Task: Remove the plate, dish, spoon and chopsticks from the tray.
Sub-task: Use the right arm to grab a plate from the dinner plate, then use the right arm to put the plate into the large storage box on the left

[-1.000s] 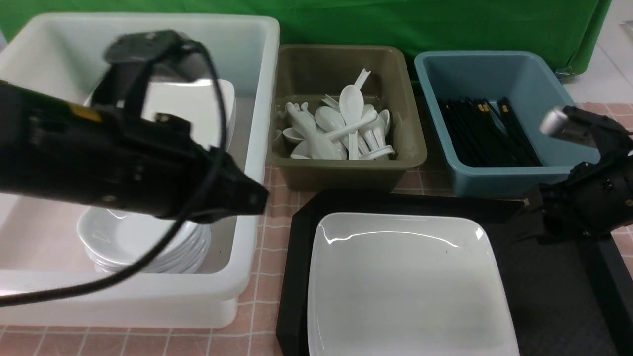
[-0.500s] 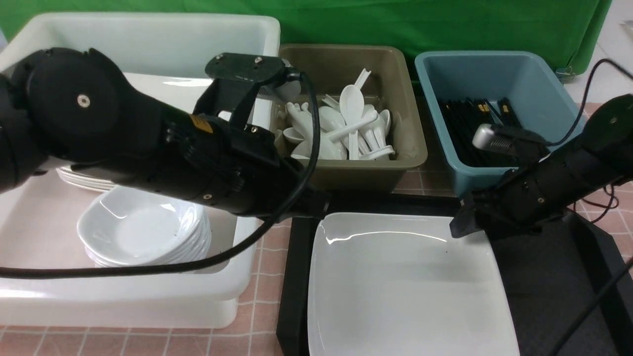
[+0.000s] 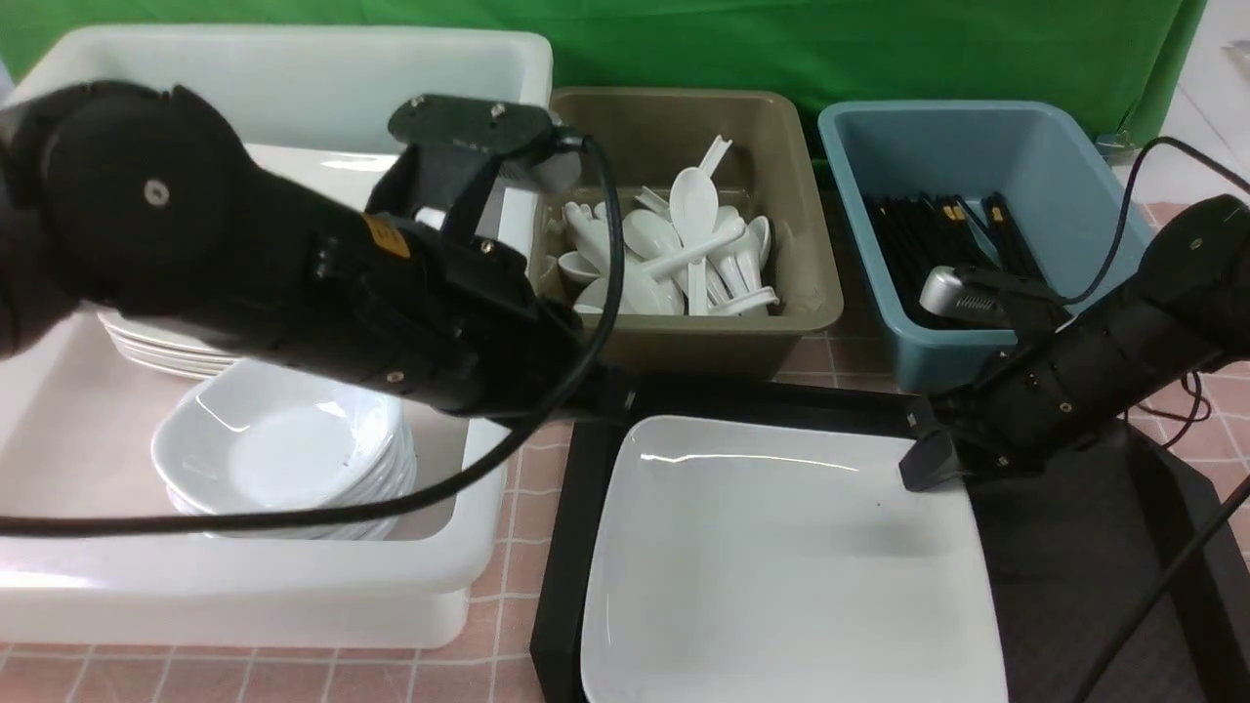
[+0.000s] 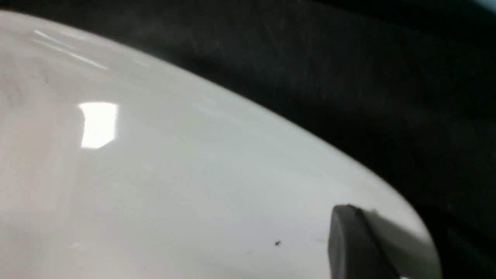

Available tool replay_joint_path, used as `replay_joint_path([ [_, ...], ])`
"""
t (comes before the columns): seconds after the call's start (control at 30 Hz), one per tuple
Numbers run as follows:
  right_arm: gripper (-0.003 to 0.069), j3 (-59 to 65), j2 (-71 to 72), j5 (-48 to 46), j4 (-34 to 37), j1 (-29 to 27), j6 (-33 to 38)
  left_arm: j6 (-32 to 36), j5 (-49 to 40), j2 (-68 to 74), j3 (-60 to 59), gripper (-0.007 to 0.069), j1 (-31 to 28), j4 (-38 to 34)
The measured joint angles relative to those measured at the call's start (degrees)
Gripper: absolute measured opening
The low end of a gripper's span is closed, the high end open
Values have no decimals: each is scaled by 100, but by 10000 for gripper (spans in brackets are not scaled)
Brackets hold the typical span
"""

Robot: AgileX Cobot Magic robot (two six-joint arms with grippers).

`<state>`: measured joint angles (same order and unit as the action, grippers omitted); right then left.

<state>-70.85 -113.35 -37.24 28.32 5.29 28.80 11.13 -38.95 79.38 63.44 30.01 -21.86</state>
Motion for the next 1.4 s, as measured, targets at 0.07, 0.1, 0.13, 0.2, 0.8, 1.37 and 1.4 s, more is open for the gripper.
replay_joint_path([
  [0.07, 202, 19, 232, -269, -75, -44, 7, -197, -172, 0, 205, -4, 0, 286],
  [0.1, 181, 26, 398, -419, -88, -51, 7, -311, -267, 0, 316, -4, 0, 437],
  [0.13, 176, 26, 436, -419, -91, -51, 7, -336, -267, 0, 336, -4, 0, 466],
  [0.2, 123, 32, 984, -770, -68, -46, 18, -613, -486, 0, 633, -4, 0, 829],
  [0.8, 79, -1481, 2603, -1003, -113, 129, -393, -1895, -1581, -529, 1223, -3, -978, 2807],
  [1.37, 79, -6319, -947, 134, 975, 1603, -853, -448, -1831, -772, 1223, -2, -3802, 791],
  [1.4, 79, -6364, -999, 152, 975, 1617, -866, -438, -1831, -772, 1223, -2, -3802, 791],
])
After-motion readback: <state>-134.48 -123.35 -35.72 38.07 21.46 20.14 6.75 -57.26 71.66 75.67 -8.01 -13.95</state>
